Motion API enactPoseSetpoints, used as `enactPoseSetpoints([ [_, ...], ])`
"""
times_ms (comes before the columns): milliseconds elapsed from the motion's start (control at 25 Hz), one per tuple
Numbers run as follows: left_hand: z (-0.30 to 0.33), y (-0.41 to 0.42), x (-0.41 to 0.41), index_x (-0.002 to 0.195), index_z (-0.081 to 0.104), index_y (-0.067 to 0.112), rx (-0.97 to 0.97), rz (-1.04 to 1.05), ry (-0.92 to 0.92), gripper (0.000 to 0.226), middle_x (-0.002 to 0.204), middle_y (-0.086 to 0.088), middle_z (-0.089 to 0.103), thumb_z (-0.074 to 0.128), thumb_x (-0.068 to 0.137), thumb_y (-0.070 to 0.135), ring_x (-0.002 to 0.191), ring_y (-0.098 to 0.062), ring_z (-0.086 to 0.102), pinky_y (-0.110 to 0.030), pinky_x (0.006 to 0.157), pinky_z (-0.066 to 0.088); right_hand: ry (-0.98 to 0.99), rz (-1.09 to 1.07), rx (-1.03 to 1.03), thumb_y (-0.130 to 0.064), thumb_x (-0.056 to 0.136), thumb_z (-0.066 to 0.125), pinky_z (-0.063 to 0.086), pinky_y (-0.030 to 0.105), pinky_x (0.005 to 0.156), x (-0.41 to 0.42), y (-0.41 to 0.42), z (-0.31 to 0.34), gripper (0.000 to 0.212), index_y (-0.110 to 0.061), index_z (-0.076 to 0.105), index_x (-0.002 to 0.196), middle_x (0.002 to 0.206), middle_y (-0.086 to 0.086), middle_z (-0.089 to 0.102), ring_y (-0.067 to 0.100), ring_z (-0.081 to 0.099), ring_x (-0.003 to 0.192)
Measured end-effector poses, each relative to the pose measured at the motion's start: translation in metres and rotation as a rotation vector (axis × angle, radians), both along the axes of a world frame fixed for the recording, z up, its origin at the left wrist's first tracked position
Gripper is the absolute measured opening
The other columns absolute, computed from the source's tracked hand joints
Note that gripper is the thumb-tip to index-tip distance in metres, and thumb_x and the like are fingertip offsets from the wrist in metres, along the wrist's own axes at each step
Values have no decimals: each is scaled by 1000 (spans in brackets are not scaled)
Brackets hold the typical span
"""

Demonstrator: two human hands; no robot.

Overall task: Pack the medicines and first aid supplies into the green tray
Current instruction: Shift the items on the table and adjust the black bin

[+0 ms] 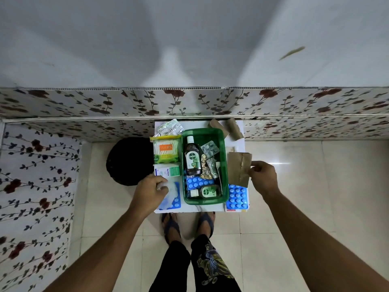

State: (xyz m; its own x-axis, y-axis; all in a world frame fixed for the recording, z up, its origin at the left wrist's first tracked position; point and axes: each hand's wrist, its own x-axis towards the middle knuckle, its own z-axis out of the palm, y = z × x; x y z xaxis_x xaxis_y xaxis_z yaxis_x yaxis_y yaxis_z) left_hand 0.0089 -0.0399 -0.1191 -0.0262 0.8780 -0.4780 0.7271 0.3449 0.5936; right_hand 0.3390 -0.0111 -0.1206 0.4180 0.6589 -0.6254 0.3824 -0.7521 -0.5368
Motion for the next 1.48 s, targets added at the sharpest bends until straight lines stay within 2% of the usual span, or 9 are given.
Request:
enactPoseSetpoints([
  [240, 38, 9, -39, 72, 52, 17, -69, 698, -296, 22, 74, -14, 57, 41, 85, 4, 67, -27, 54, -29, 57, 42, 54, -231, 242, -9, 78, 63, 60, 50, 79, -6, -3, 81, 21, -16, 72, 96, 80, 6, 68, 30, 66, 76],
  [440, 30, 10, -106, 86, 54, 2, -33, 939, -435, 18, 72, -8, 53, 37, 90, 6, 71, -29, 47, -29, 58, 40, 230, 27, 368, -2, 87, 66, 58, 38, 67, -118, 15, 116, 15, -11, 72, 99, 85, 10, 70, 25, 66, 76],
  [640, -34, 34, -176, 80, 68, 11, -167, 726, -439, 25, 74, -14, 67, 46, 67, 8, 63, -27, 60, -28, 59, 47, 101, 315, 399, -6, 84, 68, 47, 16, 63, -271, 37, 38, 17, -24, 69, 86, 78, -11, 72, 13, 70, 74],
  [720, -102, 41, -216, 87, 65, 4, -244, 677, -467, 25, 86, -22, 68, 46, 71, 3, 68, -29, 65, -29, 55, 53, -30, 431, 378, -7, 82, 66, 40, 23, 62, -331, 43, -15, 14, -15, 72, 90, 79, 1, 74, 25, 69, 77],
  [840, -202, 47, -253, 104, 58, 5, -301, 660, -459, 28, 99, -18, 67, 58, 76, 3, 86, -33, 66, -44, 72, 59, -86, 550, 210, -6, 84, 54, 34, 29, 55, -395, 47, -101, 12, -12, 60, 76, 68, 8, 60, 34, 57, 67],
  [1000, -217, 69, -248, 104, 51, 21, -316, 653, -490, 32, 88, 1, 58, 58, 86, -4, 84, -27, 59, -35, 63, 48, -48, 480, 37, -11, 91, 46, 34, 26, 49, -442, 55, -192, 21, -7, 53, 72, 68, 8, 55, 30, 53, 63],
  [1080, -244, 76, -251, 121, 43, 31, -384, 602, -483, 48, 103, 5, 55, 61, 88, 2, 96, -22, 54, -33, 79, 44, -46, 466, -6, -10, 88, 49, 36, 25, 49, -451, 61, -226, 15, -7, 57, 75, 75, 12, 60, 31, 57, 70],
  [1200, -267, 70, -266, 152, 19, 25, -471, 608, -467, 83, 150, -5, 37, 69, 86, 22, 134, -24, 41, -36, 103, 40, -41, 415, -36, -13, 91, 57, 48, 31, 74, -451, 59, -247, 21, 0, 67, 103, 99, 18, 71, 36, 65, 97],
  [1480, -222, 45, -265, 136, 45, 15, -391, 653, -403, 54, 123, -12, 61, 68, 86, 14, 110, -24, 60, -38, 98, 48, -26, 452, 15, -24, 92, 58, 53, 35, 85, -428, 42, -190, 37, -10, 58, 126, 116, 11, 70, 31, 65, 108],
])
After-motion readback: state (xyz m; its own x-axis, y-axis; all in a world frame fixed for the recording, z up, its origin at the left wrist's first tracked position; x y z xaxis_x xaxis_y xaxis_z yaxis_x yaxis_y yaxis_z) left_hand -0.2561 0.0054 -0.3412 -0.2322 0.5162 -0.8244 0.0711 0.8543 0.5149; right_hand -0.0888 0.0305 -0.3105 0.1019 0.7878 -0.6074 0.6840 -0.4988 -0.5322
